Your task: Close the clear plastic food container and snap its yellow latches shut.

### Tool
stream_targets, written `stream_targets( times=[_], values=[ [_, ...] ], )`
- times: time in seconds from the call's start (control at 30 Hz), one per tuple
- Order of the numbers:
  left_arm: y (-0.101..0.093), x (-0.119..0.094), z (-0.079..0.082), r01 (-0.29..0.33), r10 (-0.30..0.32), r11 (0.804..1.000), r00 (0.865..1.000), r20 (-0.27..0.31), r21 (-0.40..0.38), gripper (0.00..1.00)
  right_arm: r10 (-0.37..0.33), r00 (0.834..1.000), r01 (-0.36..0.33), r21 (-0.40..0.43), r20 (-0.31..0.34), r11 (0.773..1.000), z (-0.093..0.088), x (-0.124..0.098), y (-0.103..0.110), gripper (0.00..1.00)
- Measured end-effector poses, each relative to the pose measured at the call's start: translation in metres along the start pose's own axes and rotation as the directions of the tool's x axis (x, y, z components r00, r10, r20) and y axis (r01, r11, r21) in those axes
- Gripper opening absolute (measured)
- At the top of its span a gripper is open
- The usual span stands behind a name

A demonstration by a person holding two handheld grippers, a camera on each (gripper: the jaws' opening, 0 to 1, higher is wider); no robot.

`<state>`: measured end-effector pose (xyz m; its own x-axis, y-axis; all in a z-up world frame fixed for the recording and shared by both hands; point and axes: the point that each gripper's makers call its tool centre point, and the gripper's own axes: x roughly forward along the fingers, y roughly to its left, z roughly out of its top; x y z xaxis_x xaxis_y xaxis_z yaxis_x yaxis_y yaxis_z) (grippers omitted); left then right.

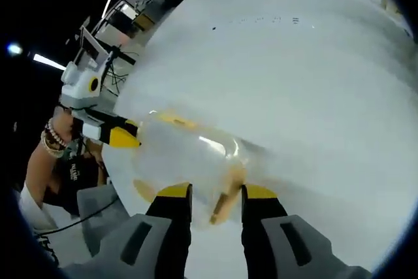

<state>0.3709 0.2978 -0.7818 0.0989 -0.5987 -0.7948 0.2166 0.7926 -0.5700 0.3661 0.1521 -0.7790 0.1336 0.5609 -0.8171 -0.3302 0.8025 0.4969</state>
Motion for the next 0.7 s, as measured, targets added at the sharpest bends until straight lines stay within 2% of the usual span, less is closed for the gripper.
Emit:
stream_targets(
  times=[0.47, 0.63, 0.7],
  values=[
    [0.002, 0.002, 0.002, 0.020, -0.021, 0.999, 1.000, -0.020, -0.050, 0.15, -0.004, 1.000, 0.004, 0.019, 0.003, 1.000, 0.008, 0.001, -0.007, 0.24],
    [0.001, 0.002, 0.001, 0.017, -0.019, 0.999, 0.999, -0.029, -0.046, 0.13, 0.008, 1.000, -0.008, 0.032, -0.001, 0.999, 0.009, 0.003, -0.008, 0.23],
    [0.002, 0.010, 0.001, 0.014, -0.015, 0.999, 0.999, -0.035, -0.043, 0.13, 0.001, 1.000, -0.001, 0.036, 0.002, 0.999, 0.009, 0.002, -0.008, 0.23]
  ],
)
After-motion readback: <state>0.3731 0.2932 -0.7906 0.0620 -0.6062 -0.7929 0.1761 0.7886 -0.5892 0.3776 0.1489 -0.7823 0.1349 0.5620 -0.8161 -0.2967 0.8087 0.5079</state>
